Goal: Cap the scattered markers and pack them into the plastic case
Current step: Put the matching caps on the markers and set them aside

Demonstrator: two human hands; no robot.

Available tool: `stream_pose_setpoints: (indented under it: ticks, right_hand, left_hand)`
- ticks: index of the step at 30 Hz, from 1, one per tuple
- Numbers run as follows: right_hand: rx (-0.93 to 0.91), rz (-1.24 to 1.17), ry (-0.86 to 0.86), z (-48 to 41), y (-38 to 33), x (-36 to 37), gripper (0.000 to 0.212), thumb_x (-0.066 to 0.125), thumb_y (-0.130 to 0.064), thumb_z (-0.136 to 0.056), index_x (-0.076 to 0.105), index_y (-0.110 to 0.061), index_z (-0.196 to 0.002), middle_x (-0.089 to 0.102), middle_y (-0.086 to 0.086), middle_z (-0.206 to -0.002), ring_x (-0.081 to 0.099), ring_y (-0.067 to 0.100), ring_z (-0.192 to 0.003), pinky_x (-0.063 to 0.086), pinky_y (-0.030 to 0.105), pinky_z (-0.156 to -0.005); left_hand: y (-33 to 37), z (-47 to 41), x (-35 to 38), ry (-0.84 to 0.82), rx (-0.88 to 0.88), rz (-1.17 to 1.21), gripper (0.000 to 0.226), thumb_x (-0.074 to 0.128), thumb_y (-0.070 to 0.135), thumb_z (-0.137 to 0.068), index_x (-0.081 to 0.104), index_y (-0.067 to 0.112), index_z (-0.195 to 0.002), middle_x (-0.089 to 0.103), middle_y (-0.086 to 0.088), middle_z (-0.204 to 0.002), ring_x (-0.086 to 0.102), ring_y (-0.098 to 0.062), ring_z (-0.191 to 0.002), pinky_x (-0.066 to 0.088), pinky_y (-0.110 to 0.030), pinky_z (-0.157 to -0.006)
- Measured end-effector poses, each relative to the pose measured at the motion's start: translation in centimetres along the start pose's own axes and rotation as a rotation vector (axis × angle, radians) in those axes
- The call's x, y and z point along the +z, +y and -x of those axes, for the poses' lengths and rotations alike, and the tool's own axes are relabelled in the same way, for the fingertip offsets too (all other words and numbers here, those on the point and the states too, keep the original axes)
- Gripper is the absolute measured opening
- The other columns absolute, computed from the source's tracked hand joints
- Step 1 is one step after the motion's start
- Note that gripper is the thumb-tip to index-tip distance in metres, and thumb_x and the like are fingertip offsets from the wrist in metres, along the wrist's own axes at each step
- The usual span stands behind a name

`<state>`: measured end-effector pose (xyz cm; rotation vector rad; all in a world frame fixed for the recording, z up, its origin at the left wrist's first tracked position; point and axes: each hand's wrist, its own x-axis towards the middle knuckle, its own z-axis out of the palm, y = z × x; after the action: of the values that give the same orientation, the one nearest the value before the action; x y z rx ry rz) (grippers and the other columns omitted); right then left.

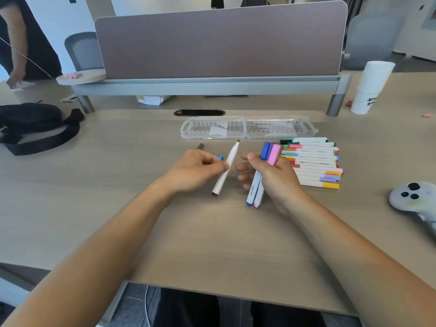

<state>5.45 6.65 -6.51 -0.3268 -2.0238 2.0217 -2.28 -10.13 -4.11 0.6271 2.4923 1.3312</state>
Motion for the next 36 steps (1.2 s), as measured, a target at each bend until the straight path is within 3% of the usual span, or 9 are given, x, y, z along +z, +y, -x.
stream_pose_setpoints:
  ticks: [5,10,14,16,20,22,26,31,36]
  right_hand:
    - [-0.05,0.139,-0.032,0.1,0.1,0.0,0.022,0.059,-0.029,-0.098,0.074,-0.013,-0.094,0.076,0.008,-0.093,0.073,0.024,-0.086,0.06,0.04,-0.078]
    - [-0.092,0.297,0.004,0.4,-0.3,-0.2,0.027,0.053,-0.034,-0.1,0.074,-0.019,-0.097,0.074,0.011,-0.095,0.069,0.036,-0.088,0.055,0.053,-0.078]
    - [-0.078,0.143,0.07,0.5,-0.8,-0.2,0.019,0.048,-0.027,-0.103,0.065,-0.024,-0.094,0.075,-0.009,-0.092,0.073,0.013,-0.086,0.051,0.069,-0.077]
    - [-0.093,0.13,0.094,0.5,-1.0,-0.2,0.017,0.047,-0.026,-0.104,0.063,-0.024,-0.098,0.074,-0.012,-0.09,0.072,0.006,-0.085,0.053,0.065,-0.08]
    - [-0.14,0.138,0.122,0.4,-0.9,-0.3,0.019,0.047,-0.025,-0.104,0.065,-0.019,-0.106,0.075,-0.011,-0.093,0.071,0.022,-0.092,0.055,0.051,-0.078]
    - [-0.155,0.141,0.122,0.1,-0.5,-0.5,0.022,0.047,-0.025,-0.104,0.066,-0.015,-0.11,0.074,-0.013,-0.092,0.071,0.012,-0.094,0.053,0.033,-0.077]
    - [-0.17,0.131,0.105,-0.2,-0.2,-0.7,0.022,0.047,-0.024,-0.104,0.066,-0.014,-0.109,0.074,-0.014,-0.091,0.07,0.002,-0.091,0.047,0.011,-0.068]
    - [-0.188,0.112,0.085,-0.1,-0.2,-0.5,0.018,0.047,-0.024,-0.104,0.065,-0.021,-0.099,0.074,-0.012,-0.089,0.072,0.005,-0.089,0.053,0.02,-0.077]
    - [-0.175,0.024,0.068,0.1,-0.5,-0.3,0.016,0.049,-0.021,-0.103,0.063,-0.018,-0.095,0.074,-0.004,-0.083,0.073,0.011,-0.075,0.057,0.024,-0.069]
  left_hand:
    - [0.5,0.1,1.4,-0.085,0.126,0.039,0.019,0.068,0.032,-0.09,0.076,0.02,-0.077,0.05,0.009,-0.057,0.042,-0.009,-0.057,0.035,-0.026,-0.062]
    - [1.0,0.0,1.1,-0.166,0.205,-0.273,0.037,0.062,0.045,-0.092,0.069,0.016,-0.071,0.039,0.012,-0.047,0.032,-0.011,-0.05,0.028,-0.026,-0.051]
    - [-0.1,-3.5,-1.9,0.081,0.229,-0.539,0.02,0.058,0.033,-0.096,0.074,0.021,-0.095,0.065,0.01,-0.075,0.055,-0.004,-0.068,0.043,-0.022,-0.065]
    - [-1.0,-5.4,-2.8,0.134,0.199,-0.671,0.023,0.054,0.023,-0.097,0.069,0.019,-0.113,0.069,0.0,-0.103,0.06,-0.016,-0.092,0.049,-0.028,-0.082]
    - [-2.4,-7.5,-2.6,0.054,0.139,-0.905,0.02,0.055,0.029,-0.096,0.066,0.013,-0.097,0.059,-0.007,-0.093,0.056,-0.031,-0.089,0.05,-0.036,-0.074]
    - [-2.8,-8.2,-2.2,0.05,0.152,-0.954,0.016,0.058,0.028,-0.093,0.069,0.016,-0.096,0.065,-0.007,-0.092,0.061,-0.032,-0.093,0.054,-0.04,-0.078]
    - [-3.2,-9.0,-1.9,0.02,0.152,-0.921,0.03,0.055,0.008,-0.084,0.072,0.029,-0.098,0.067,0.004,-0.097,0.061,-0.025,-0.098,0.054,-0.039,-0.086]
    - [-3.8,-9.3,-2.1,0.116,0.194,-0.816,0.029,0.063,0.02,-0.087,0.071,0.021,-0.114,0.061,-0.001,-0.116,0.057,-0.025,-0.106,0.052,-0.042,-0.088]
    - [-2.4,-6.7,-1.7,0.329,0.321,-0.259,0.02,0.055,0.013,-0.095,0.072,0.022,-0.102,0.066,-0.001,-0.101,0.067,-0.008,-0.074,0.057,-0.03,-0.077]
